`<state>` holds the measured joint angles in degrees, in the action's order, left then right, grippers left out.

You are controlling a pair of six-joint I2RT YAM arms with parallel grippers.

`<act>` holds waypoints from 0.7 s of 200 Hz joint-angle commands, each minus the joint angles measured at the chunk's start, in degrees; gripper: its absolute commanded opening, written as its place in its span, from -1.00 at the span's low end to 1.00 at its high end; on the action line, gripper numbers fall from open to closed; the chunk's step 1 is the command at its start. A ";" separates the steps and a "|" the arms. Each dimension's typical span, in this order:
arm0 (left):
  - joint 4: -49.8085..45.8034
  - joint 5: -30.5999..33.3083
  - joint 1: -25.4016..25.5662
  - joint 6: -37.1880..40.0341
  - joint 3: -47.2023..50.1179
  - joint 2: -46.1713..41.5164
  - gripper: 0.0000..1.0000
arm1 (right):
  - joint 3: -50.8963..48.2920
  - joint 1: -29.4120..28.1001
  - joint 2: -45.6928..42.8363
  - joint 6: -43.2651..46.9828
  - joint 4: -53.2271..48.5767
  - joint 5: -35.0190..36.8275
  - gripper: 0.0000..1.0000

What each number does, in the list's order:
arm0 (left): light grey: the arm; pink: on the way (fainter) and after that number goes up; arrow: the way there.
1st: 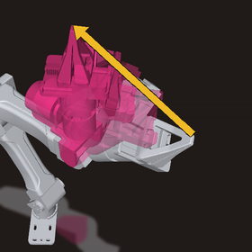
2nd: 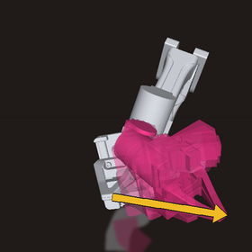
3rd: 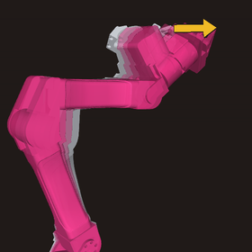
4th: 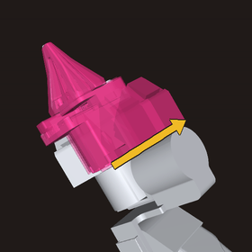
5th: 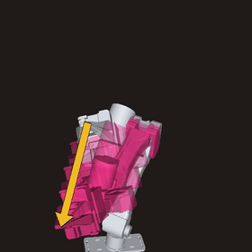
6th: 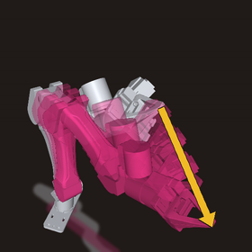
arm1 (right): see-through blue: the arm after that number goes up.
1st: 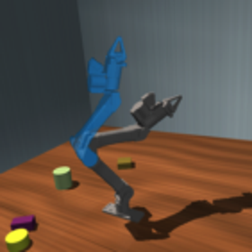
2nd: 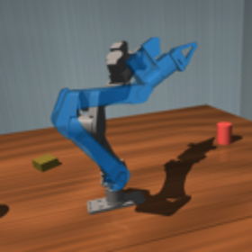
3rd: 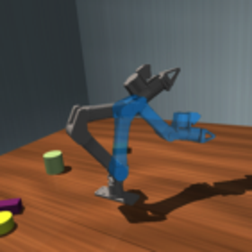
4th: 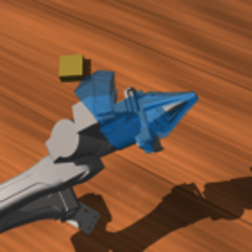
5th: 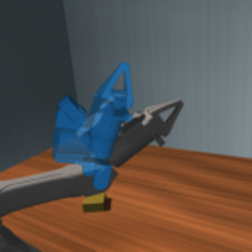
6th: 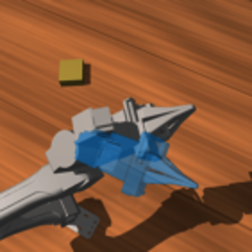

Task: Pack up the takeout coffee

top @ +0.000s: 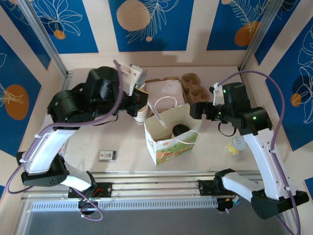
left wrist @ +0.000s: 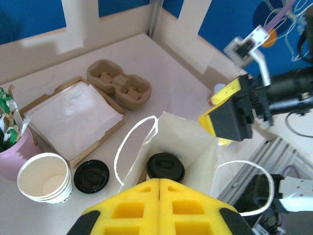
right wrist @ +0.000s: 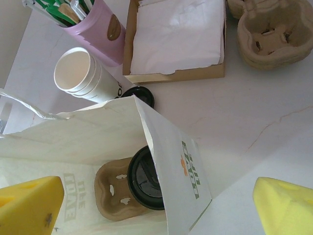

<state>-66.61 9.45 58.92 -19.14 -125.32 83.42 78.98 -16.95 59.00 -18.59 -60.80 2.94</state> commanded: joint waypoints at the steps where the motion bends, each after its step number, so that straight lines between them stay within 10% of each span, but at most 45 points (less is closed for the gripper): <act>1: 2.43 2.41 0.67 1.27 3.29 0.85 -1.00 | -0.51 0.50 -0.91 -0.88 0.92 -1.61 0.99; 63: 5.97 0.78 0.67 2.17 12.18 3.10 -1.00 | -0.89 1.19 -0.35 -2.15 2.74 -1.67 0.99; 140: 6.49 1.29 -0.06 8.24 14.22 0.19 0.27 | 3.24 1.59 8.32 -5.37 5.82 -0.36 0.89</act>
<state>-61.28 9.91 59.05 -14.59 -111.26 86.59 79.46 -15.29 64.69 -22.31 -57.36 2.57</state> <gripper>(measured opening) 0.609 0.956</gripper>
